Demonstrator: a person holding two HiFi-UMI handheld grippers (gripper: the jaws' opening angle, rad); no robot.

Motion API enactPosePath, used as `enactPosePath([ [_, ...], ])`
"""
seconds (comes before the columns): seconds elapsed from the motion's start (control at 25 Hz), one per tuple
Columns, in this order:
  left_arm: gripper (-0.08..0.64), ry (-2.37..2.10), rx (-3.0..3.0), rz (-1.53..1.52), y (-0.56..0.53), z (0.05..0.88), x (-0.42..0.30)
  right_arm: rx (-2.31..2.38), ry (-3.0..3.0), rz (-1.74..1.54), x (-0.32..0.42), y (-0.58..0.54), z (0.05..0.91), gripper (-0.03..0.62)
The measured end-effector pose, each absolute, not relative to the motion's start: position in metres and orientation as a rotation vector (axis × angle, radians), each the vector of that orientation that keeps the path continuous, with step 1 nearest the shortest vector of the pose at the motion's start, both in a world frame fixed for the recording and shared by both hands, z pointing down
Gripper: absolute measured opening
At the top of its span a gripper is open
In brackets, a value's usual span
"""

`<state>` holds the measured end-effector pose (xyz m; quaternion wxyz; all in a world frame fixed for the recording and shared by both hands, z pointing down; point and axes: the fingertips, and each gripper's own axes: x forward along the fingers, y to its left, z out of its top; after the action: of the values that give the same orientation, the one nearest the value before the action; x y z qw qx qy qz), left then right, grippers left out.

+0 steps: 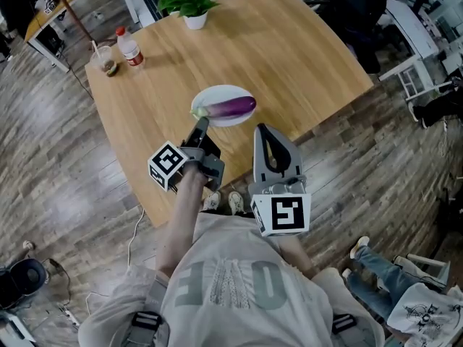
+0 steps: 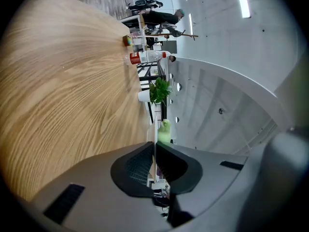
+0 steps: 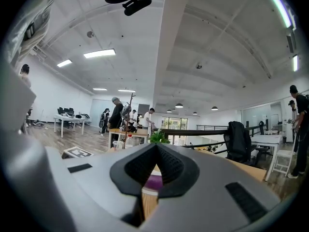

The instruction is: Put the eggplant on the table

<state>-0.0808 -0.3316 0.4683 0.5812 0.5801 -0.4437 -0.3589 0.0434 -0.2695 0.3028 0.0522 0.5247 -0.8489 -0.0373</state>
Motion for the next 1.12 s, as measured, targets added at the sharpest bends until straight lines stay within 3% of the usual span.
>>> enactPosePath([
  [1.12,0.020,-1.057,1.312,-0.732,-0.351,0.571,-0.069,1.742,-2.349,-0.028,0.099,-0.261,0.336,0.017],
])
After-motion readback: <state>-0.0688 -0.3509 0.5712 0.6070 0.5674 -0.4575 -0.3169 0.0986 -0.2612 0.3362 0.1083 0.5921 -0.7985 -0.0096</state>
